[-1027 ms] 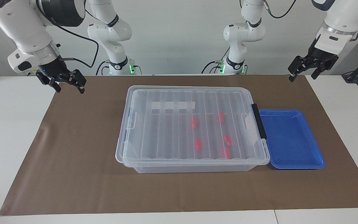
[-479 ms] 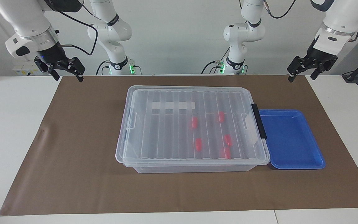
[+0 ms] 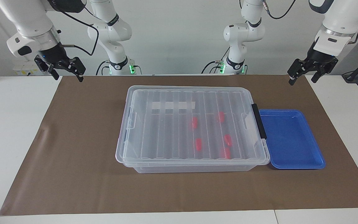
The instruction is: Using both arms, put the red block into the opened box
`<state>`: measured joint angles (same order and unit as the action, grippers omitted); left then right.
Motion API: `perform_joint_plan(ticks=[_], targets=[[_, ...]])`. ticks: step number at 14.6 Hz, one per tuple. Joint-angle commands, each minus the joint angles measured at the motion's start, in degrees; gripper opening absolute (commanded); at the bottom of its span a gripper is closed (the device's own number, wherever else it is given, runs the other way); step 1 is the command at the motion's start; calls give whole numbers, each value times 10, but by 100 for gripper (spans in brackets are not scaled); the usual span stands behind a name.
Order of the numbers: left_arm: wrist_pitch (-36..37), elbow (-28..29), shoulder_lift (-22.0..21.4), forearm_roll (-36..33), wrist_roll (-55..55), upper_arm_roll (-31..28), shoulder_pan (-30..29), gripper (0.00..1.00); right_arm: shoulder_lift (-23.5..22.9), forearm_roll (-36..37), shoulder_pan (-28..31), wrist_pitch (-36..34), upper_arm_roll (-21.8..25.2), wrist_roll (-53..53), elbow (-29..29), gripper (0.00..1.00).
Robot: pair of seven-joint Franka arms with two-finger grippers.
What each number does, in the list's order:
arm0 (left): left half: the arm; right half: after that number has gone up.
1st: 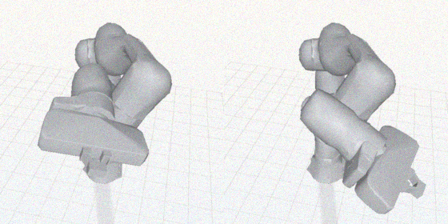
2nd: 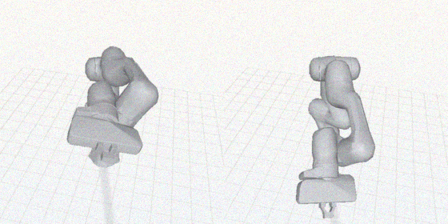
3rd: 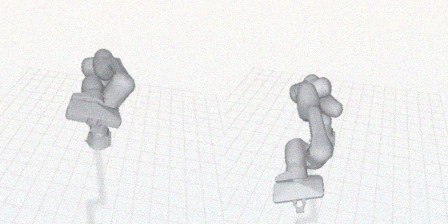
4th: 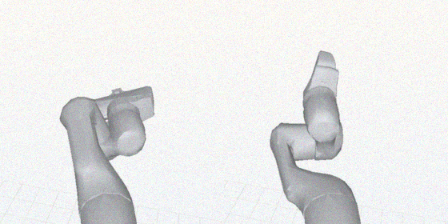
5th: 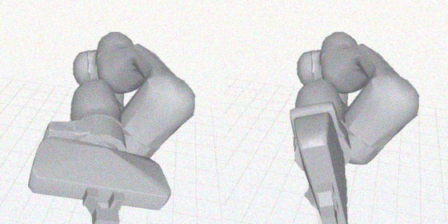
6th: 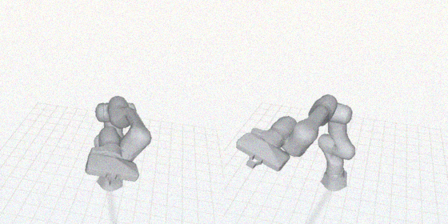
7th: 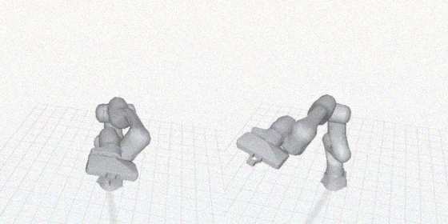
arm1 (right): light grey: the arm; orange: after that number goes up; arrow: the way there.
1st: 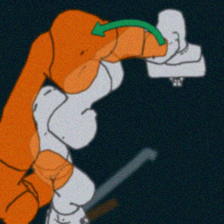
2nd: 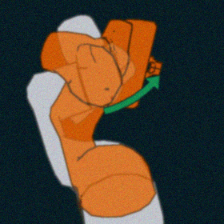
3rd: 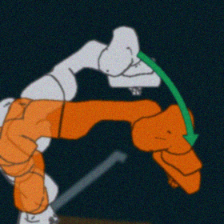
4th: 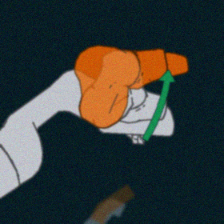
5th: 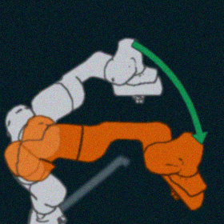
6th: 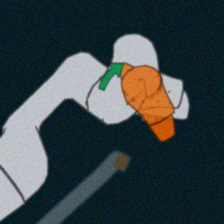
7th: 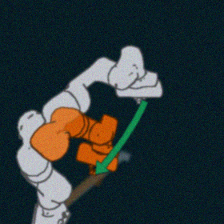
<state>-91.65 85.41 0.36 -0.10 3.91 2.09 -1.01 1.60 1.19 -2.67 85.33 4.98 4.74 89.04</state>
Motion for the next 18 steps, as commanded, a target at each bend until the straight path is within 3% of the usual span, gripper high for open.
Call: perform_joint_plan(ticks=[1,18], targets=[[-34,22,-16,11,26,6,-2,100,14,8,2,9,-3,11,17,100],[-10,24,-17,5,44,16,-8,100,22,9,4,10,-3,8,18,100]])
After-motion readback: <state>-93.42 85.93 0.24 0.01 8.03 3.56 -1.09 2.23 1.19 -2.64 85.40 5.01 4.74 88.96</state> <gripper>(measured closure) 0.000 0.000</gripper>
